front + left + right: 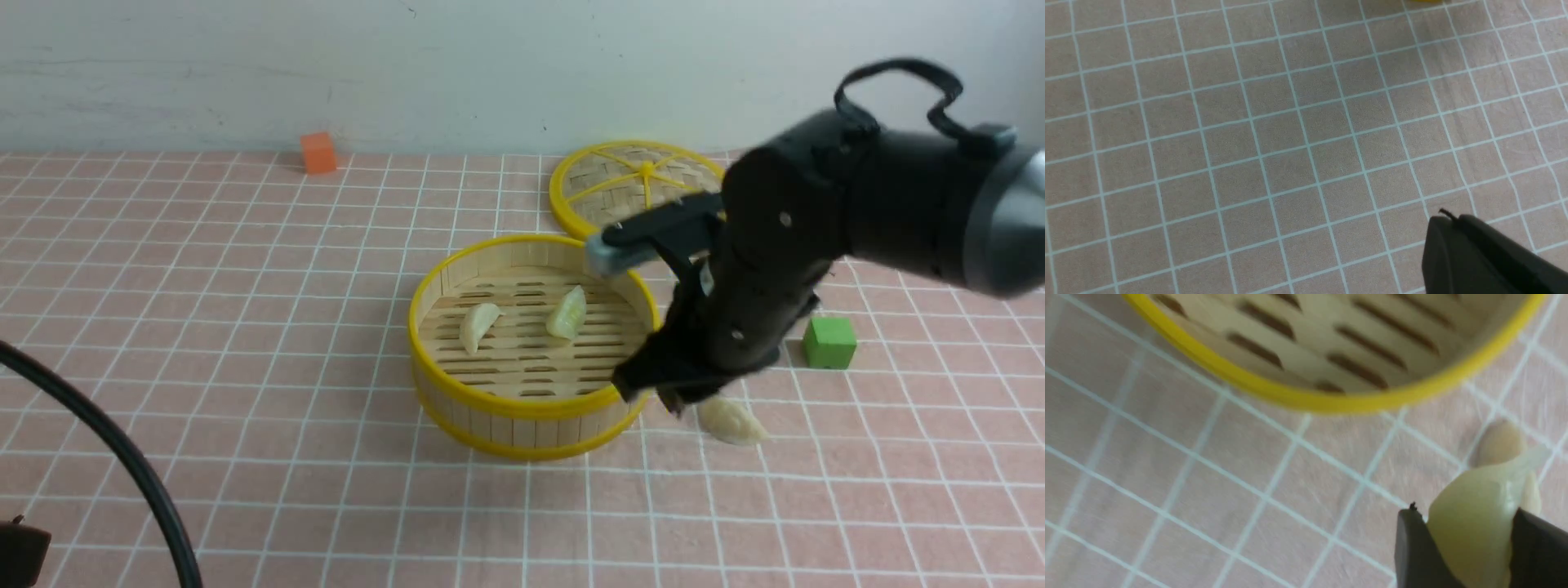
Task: Put the dumplings into the steamer on the table with the pink tablecloth.
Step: 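Place the dumpling in the bamboo steamer basket with the right gripper, then reach for and grasp a dumpling lying on the table beside the steamer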
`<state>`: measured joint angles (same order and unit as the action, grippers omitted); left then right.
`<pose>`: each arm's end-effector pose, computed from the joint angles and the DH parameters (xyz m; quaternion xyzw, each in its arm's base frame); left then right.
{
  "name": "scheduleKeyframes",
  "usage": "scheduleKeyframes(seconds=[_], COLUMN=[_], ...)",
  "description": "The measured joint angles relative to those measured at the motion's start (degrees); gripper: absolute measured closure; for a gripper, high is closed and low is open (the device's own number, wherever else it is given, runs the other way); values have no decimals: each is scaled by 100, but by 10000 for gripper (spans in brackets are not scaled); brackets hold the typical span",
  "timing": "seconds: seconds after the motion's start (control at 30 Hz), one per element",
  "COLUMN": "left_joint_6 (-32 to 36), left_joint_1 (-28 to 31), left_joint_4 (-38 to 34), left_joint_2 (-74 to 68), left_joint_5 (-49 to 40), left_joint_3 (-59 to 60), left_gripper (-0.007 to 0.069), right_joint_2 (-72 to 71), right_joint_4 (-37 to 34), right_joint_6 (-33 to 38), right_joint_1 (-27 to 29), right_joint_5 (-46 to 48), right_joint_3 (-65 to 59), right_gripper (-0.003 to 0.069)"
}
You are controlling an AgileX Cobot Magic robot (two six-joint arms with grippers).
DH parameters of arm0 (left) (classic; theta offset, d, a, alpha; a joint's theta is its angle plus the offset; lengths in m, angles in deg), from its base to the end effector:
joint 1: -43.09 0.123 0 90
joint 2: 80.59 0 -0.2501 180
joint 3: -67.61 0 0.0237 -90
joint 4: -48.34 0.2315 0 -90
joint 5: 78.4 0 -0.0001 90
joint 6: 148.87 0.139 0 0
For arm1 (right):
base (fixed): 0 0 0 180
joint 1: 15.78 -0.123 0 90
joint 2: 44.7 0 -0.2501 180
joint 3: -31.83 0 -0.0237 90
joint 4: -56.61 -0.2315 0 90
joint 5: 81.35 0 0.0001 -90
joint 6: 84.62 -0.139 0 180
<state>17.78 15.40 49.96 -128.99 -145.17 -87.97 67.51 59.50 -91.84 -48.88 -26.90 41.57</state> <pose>0.1240 -0.0610 0.2952 0.1179 0.9309 -0.1078 0.3284 0.3216 0.2028 0.1999 -0.2293 0.9523 0.0473 0.1957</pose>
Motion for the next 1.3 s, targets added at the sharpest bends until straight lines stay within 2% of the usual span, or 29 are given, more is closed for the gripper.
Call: scheduleKeyframes(seconds=[0.23,0.53,0.63,0.77,0.8,0.83,0.97,1.1,1.3], left_joint_6=[0,0,0,0,0,0,0,18,18], left_joint_1=[0,0,0,0,0,0,0,0,0], left_joint_4=[-10,-162,-162,-162,-162,-162,-162,-162,-162], left_joint_2=[0,0,0,0,0,0,0,0,0], left_joint_5=[22,22,22,5,4,4,4,4,4], left_joint_3=[0,0,0,0,0,0,0,0,0], left_gripper=[638,638,638,638,638,638,638,638,638], right_joint_2=[699,1978,2277,2445,2440,2440,2338,1973,1194], right_joint_4=[-169,-143,-128,-128,-127,-127,-127,49,216], right_joint_6=[183,197,199,204,204,204,206,526,782], right_joint_1=[-305,-331,-331,-331,-331,-331,-331,-331,-258], right_joint_5=[-26,-440,-631,-764,-717,-717,-2,1377,1621], right_joint_3=[1343,1965,2001,2047,2121,2132,2539,3449,3326], right_gripper=[400,398,368,293,251,248,194,165,162])
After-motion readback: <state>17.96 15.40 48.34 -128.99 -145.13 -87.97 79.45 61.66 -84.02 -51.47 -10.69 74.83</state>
